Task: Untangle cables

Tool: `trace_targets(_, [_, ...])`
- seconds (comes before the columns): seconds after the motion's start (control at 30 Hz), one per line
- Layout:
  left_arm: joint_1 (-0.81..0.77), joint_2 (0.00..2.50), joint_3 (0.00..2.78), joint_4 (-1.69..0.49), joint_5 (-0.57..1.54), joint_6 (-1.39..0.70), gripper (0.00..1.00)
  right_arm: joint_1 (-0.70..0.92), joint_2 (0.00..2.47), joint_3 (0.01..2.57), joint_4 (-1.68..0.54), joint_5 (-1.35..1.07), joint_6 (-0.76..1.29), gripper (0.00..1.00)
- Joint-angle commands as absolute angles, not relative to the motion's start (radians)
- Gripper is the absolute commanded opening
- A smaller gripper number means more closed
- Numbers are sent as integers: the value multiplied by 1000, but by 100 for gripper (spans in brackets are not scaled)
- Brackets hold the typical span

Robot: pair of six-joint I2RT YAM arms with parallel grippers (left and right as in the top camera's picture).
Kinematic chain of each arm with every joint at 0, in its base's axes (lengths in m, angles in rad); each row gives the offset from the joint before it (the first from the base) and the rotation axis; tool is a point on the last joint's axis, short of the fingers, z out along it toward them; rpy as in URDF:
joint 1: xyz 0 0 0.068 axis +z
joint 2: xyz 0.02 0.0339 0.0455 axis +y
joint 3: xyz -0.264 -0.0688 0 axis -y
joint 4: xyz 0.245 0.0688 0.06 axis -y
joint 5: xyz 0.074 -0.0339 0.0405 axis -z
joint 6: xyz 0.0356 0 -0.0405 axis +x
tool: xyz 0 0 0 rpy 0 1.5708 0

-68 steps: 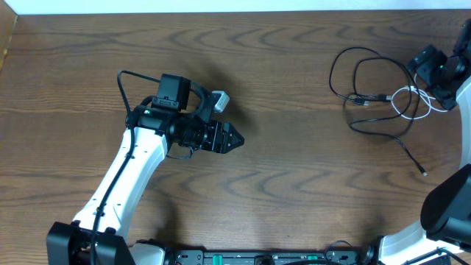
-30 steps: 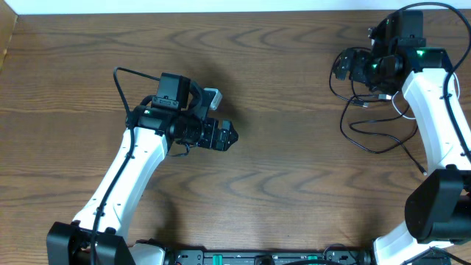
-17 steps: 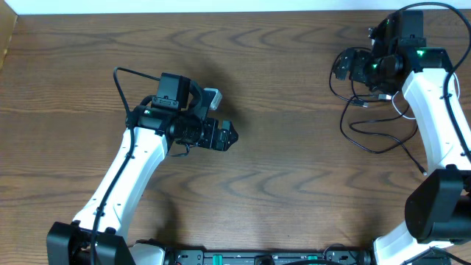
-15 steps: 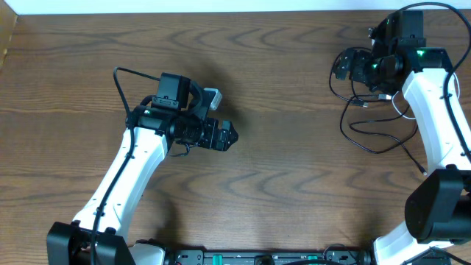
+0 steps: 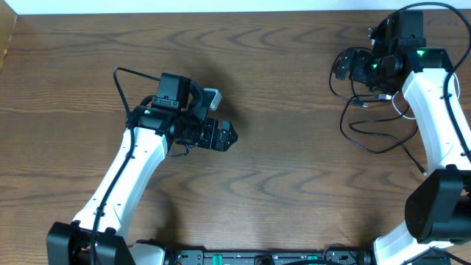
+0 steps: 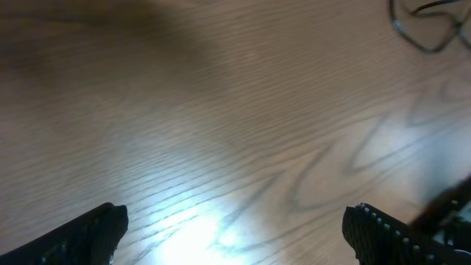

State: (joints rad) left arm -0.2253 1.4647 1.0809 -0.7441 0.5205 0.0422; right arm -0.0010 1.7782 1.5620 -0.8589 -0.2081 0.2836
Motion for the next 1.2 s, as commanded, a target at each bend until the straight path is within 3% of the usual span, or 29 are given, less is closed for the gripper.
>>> trace_targets(0.0, [-224, 1470, 1083, -751, 402, 56, 98, 10, 1780, 1555, -857, -209, 272, 99])
trace_targets(0.3, [-212, 1449, 1115, -699, 223, 60, 98, 10, 1780, 1555, -857, -209, 272, 99])
trace_targets(0.67, [-180, 1221, 1151, -466, 223, 59, 98, 10, 1780, 1555, -857, -209, 272, 99])
trace_targets(1.17, [-180, 984, 1151, -447, 223, 59, 98, 10, 1780, 1555, -857, -209, 272, 99])
